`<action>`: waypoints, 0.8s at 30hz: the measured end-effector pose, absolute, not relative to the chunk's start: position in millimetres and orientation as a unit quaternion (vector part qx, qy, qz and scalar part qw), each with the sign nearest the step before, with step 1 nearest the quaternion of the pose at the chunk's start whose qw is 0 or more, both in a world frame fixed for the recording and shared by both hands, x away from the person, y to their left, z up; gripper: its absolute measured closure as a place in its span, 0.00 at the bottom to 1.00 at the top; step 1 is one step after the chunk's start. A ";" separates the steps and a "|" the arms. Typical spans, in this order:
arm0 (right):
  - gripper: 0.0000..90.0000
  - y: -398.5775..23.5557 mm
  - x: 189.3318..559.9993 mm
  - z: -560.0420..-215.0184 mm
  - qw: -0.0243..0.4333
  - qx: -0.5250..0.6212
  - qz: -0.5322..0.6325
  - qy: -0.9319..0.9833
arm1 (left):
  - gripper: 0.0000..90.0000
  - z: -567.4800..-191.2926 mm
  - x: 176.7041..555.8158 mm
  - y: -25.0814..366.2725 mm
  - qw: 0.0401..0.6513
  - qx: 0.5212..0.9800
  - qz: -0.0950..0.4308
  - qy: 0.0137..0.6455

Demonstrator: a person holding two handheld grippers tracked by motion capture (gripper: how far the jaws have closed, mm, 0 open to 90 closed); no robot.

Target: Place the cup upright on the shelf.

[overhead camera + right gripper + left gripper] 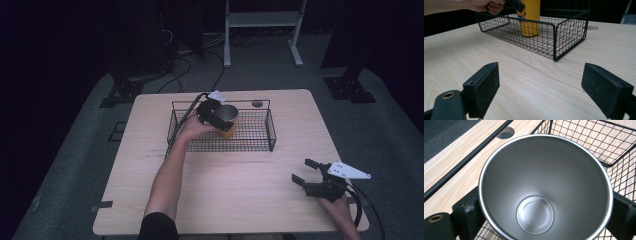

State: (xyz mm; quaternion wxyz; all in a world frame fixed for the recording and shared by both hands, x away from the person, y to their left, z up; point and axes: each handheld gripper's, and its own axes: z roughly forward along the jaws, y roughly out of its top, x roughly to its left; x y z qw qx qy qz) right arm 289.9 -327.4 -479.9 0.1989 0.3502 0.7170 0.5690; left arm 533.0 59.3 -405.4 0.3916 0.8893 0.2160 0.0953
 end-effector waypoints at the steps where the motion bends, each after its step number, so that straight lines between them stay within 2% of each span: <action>1: 0.15 -327.3 289.9 -479.9 0.199 0.350 0.569 0.717 | 0.05 -405.4 532.8 59.4 0.391 0.889 0.098 0.217; 9: 0.15 -327.1 289.9 -479.9 0.199 0.350 0.569 0.717 | 0.01 -403.8 529.8 61.4 0.394 0.888 0.101 0.216; 24: 0.15 -327.6 290.0 -480.0 0.197 0.349 0.569 0.718 | 0.00 -393.4 524.8 67.2 0.415 0.876 0.114 0.217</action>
